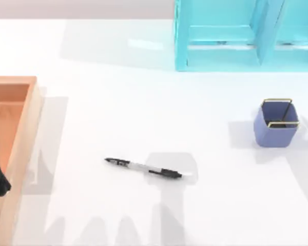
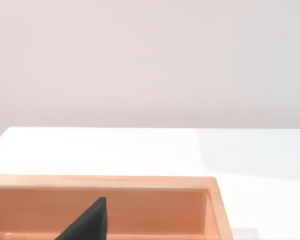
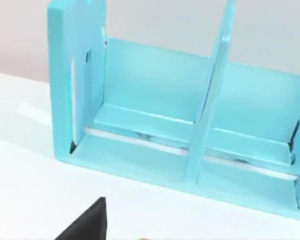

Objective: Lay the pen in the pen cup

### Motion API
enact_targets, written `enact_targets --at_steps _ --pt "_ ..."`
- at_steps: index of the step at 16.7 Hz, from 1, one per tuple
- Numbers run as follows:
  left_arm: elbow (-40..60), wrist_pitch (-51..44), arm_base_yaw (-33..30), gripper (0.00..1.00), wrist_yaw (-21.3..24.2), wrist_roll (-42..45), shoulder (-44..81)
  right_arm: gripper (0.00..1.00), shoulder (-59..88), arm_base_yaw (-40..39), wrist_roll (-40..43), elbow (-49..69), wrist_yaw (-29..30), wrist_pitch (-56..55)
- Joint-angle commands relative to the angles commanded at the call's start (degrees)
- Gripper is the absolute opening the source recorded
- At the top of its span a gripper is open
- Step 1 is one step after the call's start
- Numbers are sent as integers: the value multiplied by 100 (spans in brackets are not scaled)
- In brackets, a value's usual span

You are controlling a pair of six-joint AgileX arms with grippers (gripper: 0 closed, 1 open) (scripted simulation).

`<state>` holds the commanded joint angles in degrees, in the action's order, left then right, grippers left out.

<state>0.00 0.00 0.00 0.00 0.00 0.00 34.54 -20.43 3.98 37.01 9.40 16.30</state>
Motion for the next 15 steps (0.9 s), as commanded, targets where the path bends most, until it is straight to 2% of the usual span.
enact_targets --at_steps 7,15 --pt "0 0 0 100 0 0 0 100 4287 -1836 654 3783 638 2148" --pt "0 0 0 100 0 0 0 100 8020 -3145 1320 6156 747 4073"
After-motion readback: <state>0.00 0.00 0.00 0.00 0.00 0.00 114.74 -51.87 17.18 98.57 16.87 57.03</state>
